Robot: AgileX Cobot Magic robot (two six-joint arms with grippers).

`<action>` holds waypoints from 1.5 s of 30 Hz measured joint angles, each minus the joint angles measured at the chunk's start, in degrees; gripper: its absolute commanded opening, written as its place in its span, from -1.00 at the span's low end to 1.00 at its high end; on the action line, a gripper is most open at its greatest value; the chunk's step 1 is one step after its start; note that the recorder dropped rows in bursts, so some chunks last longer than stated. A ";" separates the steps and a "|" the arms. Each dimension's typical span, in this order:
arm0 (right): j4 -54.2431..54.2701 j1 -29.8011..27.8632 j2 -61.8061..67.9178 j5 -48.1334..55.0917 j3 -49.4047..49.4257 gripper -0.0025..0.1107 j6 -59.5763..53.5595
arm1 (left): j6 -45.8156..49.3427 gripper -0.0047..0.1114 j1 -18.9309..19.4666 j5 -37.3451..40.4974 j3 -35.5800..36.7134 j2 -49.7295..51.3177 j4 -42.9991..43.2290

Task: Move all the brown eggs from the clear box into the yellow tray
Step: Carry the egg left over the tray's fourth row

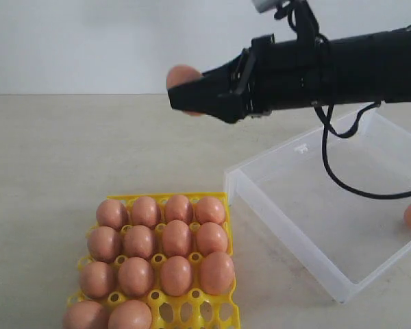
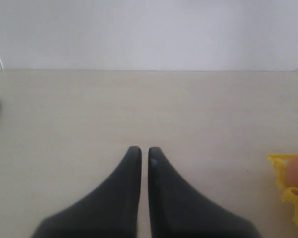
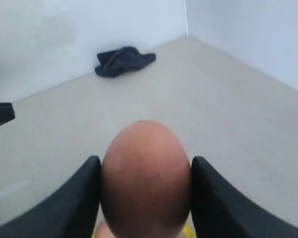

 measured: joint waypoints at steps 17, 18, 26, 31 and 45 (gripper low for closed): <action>-0.54 0.02 -4.20 -39.17 -8.57 -0.96 -13.56 | 0.00 -0.85 0.00 0.00 0.00 0.00 0.00; -0.69 0.02 -4.84 -27.45 -8.69 -0.96 -13.66 | 0.00 -0.85 0.00 0.00 0.00 0.00 0.00; -37.62 6.70 -1.80 13.21 -8.92 -0.96 26.92 | 0.00 -0.85 0.00 0.00 0.00 0.00 0.00; -73.89 8.89 1.75 19.94 -8.92 -0.96 62.59 | 0.00 -0.85 0.00 0.00 0.00 0.00 0.00; -174.87 8.52 1.97 -3.32 -7.97 -0.96 157.20 | 0.00 -0.85 0.00 0.00 0.00 0.00 0.00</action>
